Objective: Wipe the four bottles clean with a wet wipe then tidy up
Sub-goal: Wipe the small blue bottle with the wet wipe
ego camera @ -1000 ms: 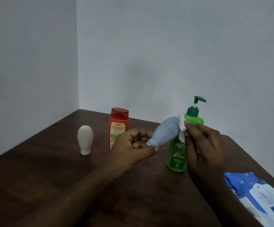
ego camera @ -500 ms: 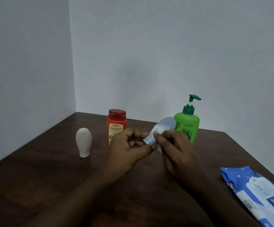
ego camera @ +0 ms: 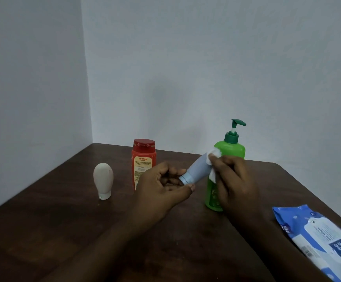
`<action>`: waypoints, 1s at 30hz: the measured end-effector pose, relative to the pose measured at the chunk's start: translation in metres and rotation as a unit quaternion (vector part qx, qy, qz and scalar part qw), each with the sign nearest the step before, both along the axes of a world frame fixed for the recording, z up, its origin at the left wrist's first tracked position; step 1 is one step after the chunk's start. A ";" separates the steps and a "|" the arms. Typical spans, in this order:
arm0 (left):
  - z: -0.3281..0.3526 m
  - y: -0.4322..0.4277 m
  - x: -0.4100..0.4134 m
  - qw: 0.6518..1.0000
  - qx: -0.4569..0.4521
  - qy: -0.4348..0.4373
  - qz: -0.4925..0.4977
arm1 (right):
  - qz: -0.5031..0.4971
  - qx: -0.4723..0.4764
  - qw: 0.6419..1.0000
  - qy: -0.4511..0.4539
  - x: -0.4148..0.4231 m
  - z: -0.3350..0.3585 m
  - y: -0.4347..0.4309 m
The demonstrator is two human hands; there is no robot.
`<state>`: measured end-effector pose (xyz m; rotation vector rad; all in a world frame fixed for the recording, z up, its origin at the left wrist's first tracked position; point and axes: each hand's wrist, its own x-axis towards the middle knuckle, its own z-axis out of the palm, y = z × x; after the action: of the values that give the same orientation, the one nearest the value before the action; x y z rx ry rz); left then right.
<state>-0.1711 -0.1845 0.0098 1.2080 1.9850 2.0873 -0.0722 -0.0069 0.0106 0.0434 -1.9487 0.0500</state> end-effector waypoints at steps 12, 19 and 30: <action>-0.005 0.000 -0.001 0.999 -0.001 0.046 0.014 | -0.015 -0.016 0.999 0.027 0.004 0.006 0.007; -0.007 -0.001 -0.007 0.976 -0.022 0.197 0.085 | 0.029 0.062 0.997 -0.042 -0.001 -0.002 -0.013; -0.011 0.002 -0.014 0.935 -0.030 0.335 0.114 | -0.054 -0.016 0.998 -0.002 0.001 0.002 0.012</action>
<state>-0.1850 -0.1828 -0.0016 1.9612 2.5303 1.8264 -0.0716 0.0053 0.0130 -0.0840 -1.9507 0.0092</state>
